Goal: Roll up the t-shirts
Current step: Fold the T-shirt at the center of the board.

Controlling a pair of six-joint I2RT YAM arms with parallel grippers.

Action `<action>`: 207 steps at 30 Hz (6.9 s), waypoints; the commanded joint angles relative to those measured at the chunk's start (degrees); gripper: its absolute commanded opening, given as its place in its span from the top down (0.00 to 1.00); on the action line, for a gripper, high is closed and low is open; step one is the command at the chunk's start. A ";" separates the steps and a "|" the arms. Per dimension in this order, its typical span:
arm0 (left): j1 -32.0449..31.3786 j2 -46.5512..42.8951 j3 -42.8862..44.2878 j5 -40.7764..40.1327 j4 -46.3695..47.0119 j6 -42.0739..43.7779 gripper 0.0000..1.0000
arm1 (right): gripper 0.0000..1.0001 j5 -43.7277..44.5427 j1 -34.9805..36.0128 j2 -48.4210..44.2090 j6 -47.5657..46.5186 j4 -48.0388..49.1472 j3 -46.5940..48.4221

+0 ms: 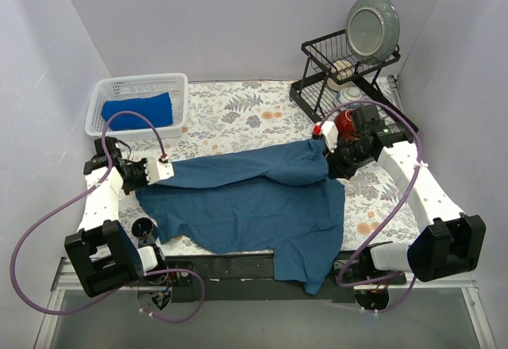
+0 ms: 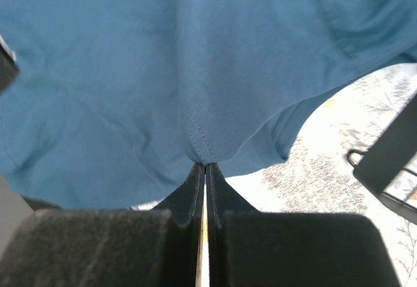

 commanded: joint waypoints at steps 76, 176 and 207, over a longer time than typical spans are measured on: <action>13.91 28.13 17.12 3.90 9.83 -38.73 1.00 | 0.46 8.10 1.18 55.06 -3.04 8.07 45.97; 11.01 -16.16 41.82 -6.91 28.37 -77.14 1.00 | 0.99 7.66 -6.72 -24.64 21.65 34.54 29.16; 5.57 3.59 16.70 4.17 23.33 -68.07 1.00 | 0.99 -2.36 -6.72 -0.06 23.50 49.37 8.52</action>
